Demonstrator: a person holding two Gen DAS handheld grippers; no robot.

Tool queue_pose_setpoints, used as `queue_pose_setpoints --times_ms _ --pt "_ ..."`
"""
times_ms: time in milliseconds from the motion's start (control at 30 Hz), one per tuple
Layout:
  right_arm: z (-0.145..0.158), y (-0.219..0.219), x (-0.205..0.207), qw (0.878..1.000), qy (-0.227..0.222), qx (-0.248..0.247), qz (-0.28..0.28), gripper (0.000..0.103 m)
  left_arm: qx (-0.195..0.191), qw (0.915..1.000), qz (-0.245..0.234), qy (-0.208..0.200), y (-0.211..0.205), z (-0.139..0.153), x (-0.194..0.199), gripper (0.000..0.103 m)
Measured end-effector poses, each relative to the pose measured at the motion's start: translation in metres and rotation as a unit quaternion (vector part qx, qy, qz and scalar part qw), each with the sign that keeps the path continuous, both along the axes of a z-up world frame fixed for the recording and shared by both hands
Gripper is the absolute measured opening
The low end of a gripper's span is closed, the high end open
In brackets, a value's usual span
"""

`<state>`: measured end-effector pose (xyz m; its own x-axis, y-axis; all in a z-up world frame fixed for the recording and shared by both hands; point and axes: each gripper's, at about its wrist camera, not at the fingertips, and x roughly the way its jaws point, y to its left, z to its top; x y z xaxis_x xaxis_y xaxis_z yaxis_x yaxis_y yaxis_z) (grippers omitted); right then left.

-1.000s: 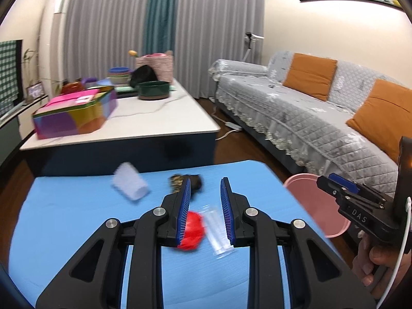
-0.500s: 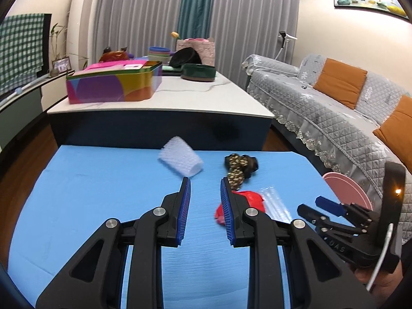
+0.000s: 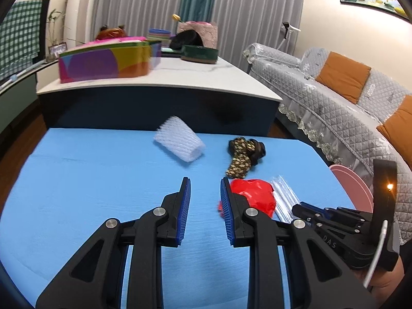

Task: Collect trash
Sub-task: 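Grasp the clear plastic straws with the right gripper while the left gripper grasps the red plastic bag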

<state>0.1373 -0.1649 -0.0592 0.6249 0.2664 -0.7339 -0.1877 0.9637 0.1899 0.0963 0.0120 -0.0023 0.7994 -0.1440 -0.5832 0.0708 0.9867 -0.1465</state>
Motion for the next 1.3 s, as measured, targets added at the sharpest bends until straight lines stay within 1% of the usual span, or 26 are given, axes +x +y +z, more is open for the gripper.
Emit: queue_pose_setpoints --times_ms 100,167,233,300,367,433,500,533,600,633,667,733,900,933,967,1000,1067,1133,1300 --pt "0.002 -0.005 -0.003 1.000 -0.004 -0.013 -0.005 0.002 -0.001 0.9999 -0.014 0.005 -0.010 -0.005 0.008 0.024" --pt "0.004 -0.012 -0.005 1.000 -0.008 -0.021 -0.014 0.002 -0.003 0.9997 -0.021 0.013 -0.017 -0.009 0.015 0.028" --pt "0.006 -0.022 -0.006 0.999 -0.012 -0.028 -0.026 0.002 -0.005 0.9995 -0.025 0.019 -0.024 -0.012 0.020 0.046" --pt "0.007 -0.034 -0.008 0.999 -0.012 -0.029 -0.041 0.002 -0.004 0.9988 -0.036 0.032 -0.034 -0.018 0.027 0.050" --pt "0.008 -0.044 -0.009 0.998 -0.012 -0.027 -0.052 0.002 0.004 0.9981 -0.043 0.044 -0.044 -0.024 0.033 0.059" --pt "0.008 -0.052 -0.010 0.998 -0.011 -0.028 -0.058 0.002 0.009 0.9977 -0.044 0.051 -0.050 -0.028 0.038 0.075" --pt "0.006 -0.058 -0.010 0.998 -0.007 -0.027 -0.064 0.003 0.005 0.9967 -0.048 0.065 -0.054 -0.033 0.043 0.083" --pt "0.006 -0.060 -0.009 0.997 -0.004 -0.026 -0.067 0.006 0.004 0.9962 -0.051 0.070 -0.055 -0.035 0.046 0.084" --pt "0.003 -0.063 -0.007 0.997 0.003 -0.019 -0.070 0.009 0.011 0.9952 -0.051 0.083 -0.058 -0.040 0.049 0.084" --pt "0.002 -0.064 -0.006 0.997 0.007 -0.014 -0.072 0.015 0.013 0.9948 -0.049 0.089 -0.057 -0.042 0.050 0.084" --pt "0.002 -0.065 -0.005 0.997 0.008 -0.011 -0.073 0.023 0.011 0.9945 -0.049 0.092 -0.057 -0.043 0.051 0.084" --pt "0.001 -0.063 -0.005 0.997 0.009 -0.009 -0.071 0.030 0.015 0.9940 -0.050 0.097 -0.058 -0.045 0.052 0.084" --pt "0.000 -0.055 -0.004 0.998 0.012 -0.016 -0.055 0.030 0.020 0.9924 -0.057 0.107 -0.060 -0.050 0.053 0.082" --pt "-0.001 -0.054 -0.004 0.998 0.013 -0.019 -0.053 0.030 0.023 0.9921 -0.058 0.108 -0.061 -0.051 0.052 0.078" --pt "-0.001 -0.053 -0.004 0.998 0.013 -0.020 -0.052 0.025 0.024 0.9918 -0.060 0.110 -0.061 -0.052 0.053 0.075" --pt "-0.002 -0.052 -0.004 0.998 0.014 -0.020 -0.050 0.024 0.022 0.9913 -0.064 0.112 -0.062 -0.053 0.053 0.073" --pt "-0.001 -0.051 -0.006 0.999 0.012 -0.025 -0.045 0.006 0.025 0.9916 -0.064 0.110 -0.063 -0.053 0.052 0.072" --pt "0.002 -0.051 -0.007 0.999 0.008 -0.023 -0.041 0.003 0.023 0.9918 -0.065 0.107 -0.064 -0.051 0.051 0.068" --pt "0.017 -0.056 -0.015 0.998 -0.017 -0.023 -0.047 0.001 0.027 0.9930 -0.066 0.094 -0.066 -0.044 0.044 0.066"
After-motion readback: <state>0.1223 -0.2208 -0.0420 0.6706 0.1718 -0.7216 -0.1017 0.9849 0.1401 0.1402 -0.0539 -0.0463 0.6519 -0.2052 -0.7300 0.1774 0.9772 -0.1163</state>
